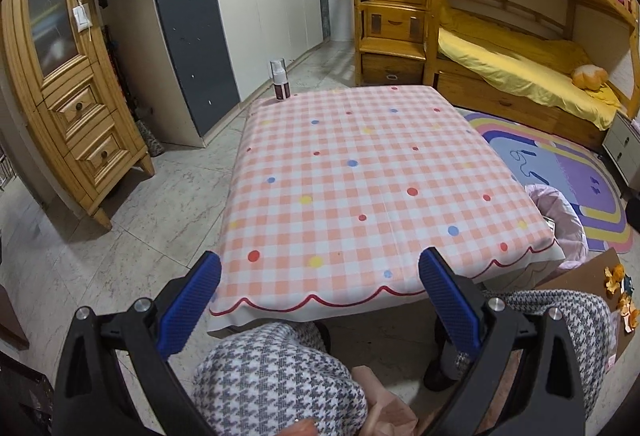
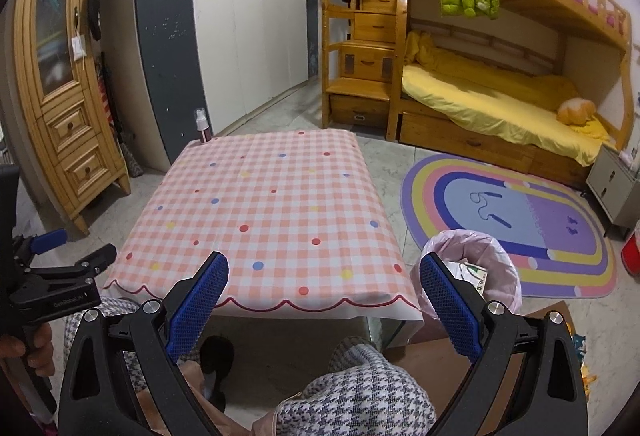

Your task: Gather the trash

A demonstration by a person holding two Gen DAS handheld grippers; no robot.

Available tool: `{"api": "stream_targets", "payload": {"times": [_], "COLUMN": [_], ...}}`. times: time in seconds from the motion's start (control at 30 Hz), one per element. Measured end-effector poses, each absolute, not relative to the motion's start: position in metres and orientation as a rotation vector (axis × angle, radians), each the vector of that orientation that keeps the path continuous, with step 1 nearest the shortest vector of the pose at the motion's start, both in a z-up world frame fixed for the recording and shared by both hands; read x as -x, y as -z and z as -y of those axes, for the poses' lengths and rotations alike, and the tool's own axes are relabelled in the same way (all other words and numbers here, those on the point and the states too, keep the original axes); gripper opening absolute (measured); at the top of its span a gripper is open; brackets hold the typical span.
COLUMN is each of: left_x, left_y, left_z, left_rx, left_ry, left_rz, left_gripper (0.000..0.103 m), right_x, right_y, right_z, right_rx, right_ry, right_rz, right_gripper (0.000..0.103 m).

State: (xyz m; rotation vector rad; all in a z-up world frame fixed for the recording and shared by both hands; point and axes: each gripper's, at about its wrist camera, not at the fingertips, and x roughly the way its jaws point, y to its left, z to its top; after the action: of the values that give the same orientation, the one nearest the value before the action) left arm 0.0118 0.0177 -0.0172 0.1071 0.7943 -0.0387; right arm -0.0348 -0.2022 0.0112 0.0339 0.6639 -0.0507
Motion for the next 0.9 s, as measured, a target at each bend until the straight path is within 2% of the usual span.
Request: {"api": "stream_targets", "payload": {"times": [0.9], "left_x": [-0.0107], "left_y": [0.0141], "left_z": [-0.0091], "left_rx": [-0.115], "left_ry": [0.051], "left_rz": [-0.778], "left_gripper": [0.096], "right_x": [0.0344], "right_y": [-0.0073], "right_z": [0.2078], "right_rx": [-0.041], "right_ry": [0.069], "right_rz": [-0.666], "right_gripper": [0.095]}}
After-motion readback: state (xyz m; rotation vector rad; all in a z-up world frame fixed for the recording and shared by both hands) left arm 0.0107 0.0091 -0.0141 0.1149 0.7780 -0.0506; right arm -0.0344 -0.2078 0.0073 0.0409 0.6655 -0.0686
